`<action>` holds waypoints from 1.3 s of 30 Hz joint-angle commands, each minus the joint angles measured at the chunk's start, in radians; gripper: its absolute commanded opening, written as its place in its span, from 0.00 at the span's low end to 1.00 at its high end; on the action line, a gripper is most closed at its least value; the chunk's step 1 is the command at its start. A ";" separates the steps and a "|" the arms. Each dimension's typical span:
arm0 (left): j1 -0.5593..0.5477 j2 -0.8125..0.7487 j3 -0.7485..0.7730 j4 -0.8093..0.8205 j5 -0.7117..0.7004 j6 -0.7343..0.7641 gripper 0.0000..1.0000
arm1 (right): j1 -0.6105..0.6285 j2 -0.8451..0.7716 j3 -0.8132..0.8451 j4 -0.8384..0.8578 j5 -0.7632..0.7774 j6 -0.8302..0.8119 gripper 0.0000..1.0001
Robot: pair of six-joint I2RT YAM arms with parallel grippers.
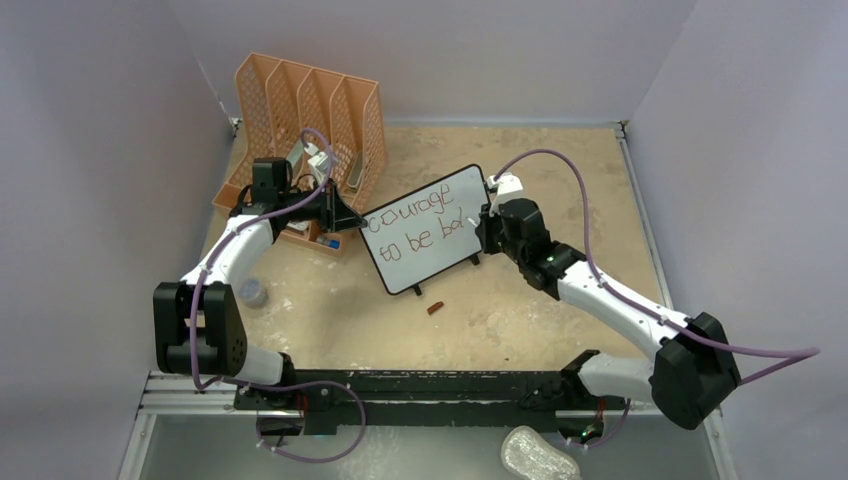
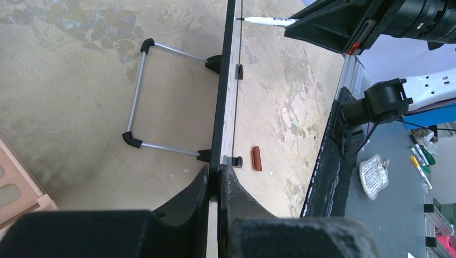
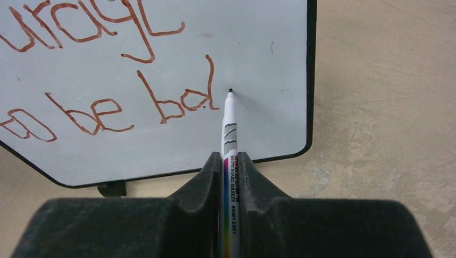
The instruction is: Write a sentence on the whiteboard
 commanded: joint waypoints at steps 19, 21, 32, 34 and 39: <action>0.000 -0.027 -0.007 0.014 -0.020 0.009 0.00 | 0.005 0.006 0.022 0.078 0.005 -0.014 0.00; 0.000 -0.027 -0.007 0.014 -0.020 0.009 0.00 | 0.005 0.006 0.024 0.079 -0.001 -0.017 0.00; 0.000 -0.028 -0.007 0.014 -0.022 0.009 0.00 | 0.005 0.008 0.022 0.084 -0.041 -0.031 0.00; 0.000 -0.027 -0.007 0.014 -0.021 0.009 0.00 | 0.005 0.009 0.022 0.081 -0.052 -0.035 0.00; -0.001 -0.028 -0.006 0.014 -0.023 0.009 0.00 | 0.008 0.014 0.024 0.067 -0.072 -0.040 0.00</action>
